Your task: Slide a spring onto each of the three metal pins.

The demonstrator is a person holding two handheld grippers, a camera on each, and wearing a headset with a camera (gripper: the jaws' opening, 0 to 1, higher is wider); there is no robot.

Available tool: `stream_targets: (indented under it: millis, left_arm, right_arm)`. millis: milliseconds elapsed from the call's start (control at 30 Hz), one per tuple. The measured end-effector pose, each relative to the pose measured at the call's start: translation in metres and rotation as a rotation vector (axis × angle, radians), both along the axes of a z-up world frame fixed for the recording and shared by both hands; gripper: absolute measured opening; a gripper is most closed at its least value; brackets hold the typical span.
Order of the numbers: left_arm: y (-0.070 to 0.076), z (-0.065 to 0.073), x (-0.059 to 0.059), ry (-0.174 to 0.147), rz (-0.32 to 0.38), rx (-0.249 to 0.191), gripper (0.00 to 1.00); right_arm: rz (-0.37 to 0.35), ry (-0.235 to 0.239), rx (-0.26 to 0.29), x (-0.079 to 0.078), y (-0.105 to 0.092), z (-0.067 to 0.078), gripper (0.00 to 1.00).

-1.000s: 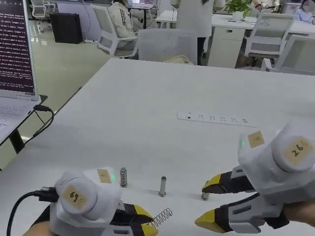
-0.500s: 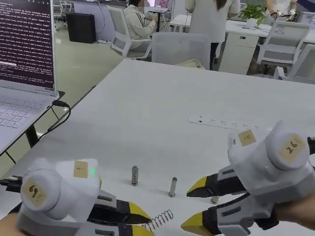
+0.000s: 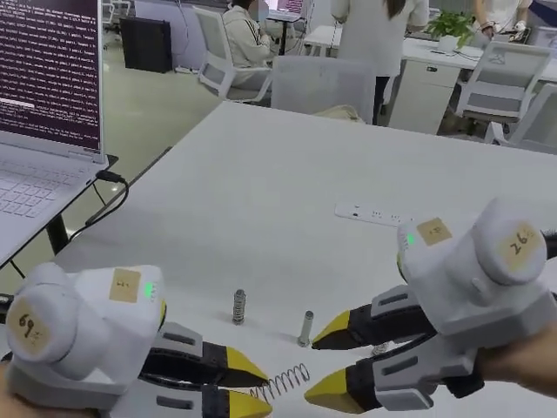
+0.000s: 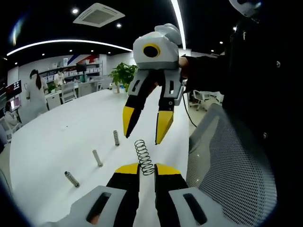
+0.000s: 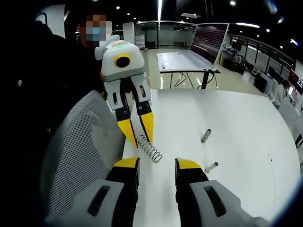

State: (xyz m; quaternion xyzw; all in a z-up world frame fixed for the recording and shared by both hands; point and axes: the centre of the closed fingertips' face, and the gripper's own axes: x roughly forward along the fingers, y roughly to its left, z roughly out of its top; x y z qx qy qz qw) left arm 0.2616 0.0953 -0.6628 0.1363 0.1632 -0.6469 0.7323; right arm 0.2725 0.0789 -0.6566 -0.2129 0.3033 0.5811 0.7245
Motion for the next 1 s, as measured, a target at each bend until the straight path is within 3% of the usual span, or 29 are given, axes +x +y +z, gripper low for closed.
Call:
stream_targets:
  millis: [433, 600, 1000]
  left_arm:
    - [-0.005, 0.010, -0.014, -0.027, -0.072, -0.035, 0.04]
    - [-0.005, 0.012, -0.022, -0.028, -0.106, -0.048, 0.04]
    - [-0.005, 0.011, -0.016, -0.034, -0.073, -0.047, 0.03]
  right_arm:
    - [0.078, 0.056, 0.016, -0.017, 0.007, -0.004, 0.20]
    - [0.118, 0.065, 0.018, -0.025, 0.009, -0.003, 0.14]
    - [0.125, 0.068, -0.004, -0.028, 0.009, 0.003, 0.09]
